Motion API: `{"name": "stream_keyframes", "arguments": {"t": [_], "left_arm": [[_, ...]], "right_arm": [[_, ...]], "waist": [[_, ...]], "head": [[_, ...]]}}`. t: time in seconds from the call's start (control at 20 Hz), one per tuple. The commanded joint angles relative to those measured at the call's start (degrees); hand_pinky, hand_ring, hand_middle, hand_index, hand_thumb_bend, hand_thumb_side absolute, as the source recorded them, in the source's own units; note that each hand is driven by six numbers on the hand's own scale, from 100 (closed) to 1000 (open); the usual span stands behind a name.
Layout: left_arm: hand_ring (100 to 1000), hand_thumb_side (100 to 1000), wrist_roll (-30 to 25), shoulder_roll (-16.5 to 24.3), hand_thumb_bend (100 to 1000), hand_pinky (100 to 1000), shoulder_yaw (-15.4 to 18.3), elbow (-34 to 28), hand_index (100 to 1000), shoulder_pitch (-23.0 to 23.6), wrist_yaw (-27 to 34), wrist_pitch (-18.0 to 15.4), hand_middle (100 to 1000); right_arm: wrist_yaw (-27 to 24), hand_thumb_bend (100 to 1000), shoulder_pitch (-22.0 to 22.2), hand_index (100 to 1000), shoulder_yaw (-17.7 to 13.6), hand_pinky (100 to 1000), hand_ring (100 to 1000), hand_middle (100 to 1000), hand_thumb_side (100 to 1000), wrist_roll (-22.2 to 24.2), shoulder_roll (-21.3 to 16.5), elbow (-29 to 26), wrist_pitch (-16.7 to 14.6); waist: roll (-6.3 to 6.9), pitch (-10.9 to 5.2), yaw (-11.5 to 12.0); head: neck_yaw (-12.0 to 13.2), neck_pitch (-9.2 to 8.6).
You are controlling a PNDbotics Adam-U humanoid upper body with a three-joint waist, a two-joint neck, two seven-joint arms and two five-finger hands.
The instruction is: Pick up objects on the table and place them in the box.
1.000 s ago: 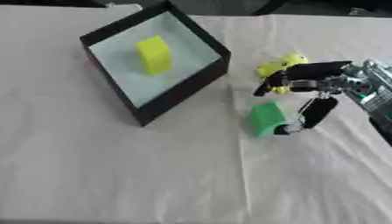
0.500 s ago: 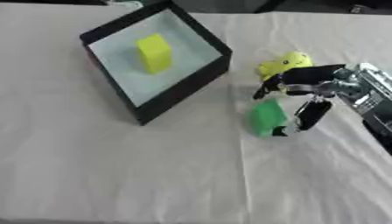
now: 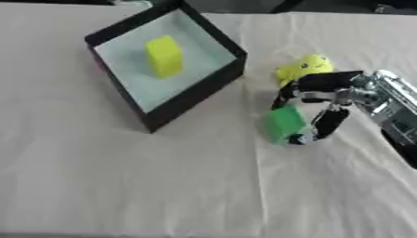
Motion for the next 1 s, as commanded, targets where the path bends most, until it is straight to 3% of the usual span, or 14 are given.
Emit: {"name": "stream_keyframes", "arguments": {"t": [0.05,0.3,0.65,0.7,0.75,1.0], "left_arm": [[660,749,0.0,0.79,130,830,0.81,-0.91,805,-0.29,0.33,-0.16,726],[661,753,-0.11,0.72,130,831,0.93,-0.79,804,-0.05,0.3,-0.17,727],[660,748,0.01,1.02,128,831,1.19,-0.87,804,0.19,0.14,-0.38,726],[660,767,0.14,1.05,127,831,1.31,-0.94,804,0.32,0.07,-0.46,727],[660,747,0.3,1.08,127,831,1.42,-1.02,804,0.45,-0.01,-0.56,727],[659,746,0.85,1.18,124,829,1.59,-1.17,803,0.93,-0.44,-0.78,726]], "right_arm": [[-1.05,429,-0.72,678,-0.36,852,741,536,284,-1.84,-0.78,-0.69,1.38],[-4.06,437,0.04,618,-0.84,831,691,490,279,-3.8,-1.55,-3.1,3.84],[-8.75,432,-0.78,581,-2.02,821,660,459,275,-2.69,-2.93,-7.58,5.6],[-9.53,318,-1.48,579,-2.3,820,656,458,407,-2.49,-3.23,-8.49,5.73],[-10.3,422,-2.21,578,-2.6,819,654,457,284,-2.21,-3.57,-9.4,5.87],[-14.84,414,-7.31,575,-4.29,814,641,452,286,-1.18,-4.91,-13.7,7.66]], "waist": [[0.16,-0.67,0.09],[0.0,-0.81,-0.07],[-0.25,-1.41,-0.23],[-0.28,-1.52,-0.27],[-0.29,-1.62,-0.32],[-0.42,-2.18,-0.59]], "head": [[-0.08,-0.08],[-0.01,-0.08],[0.15,-0.08],[0.25,-0.08],[0.34,-0.08],[0.34,-0.08]]}}
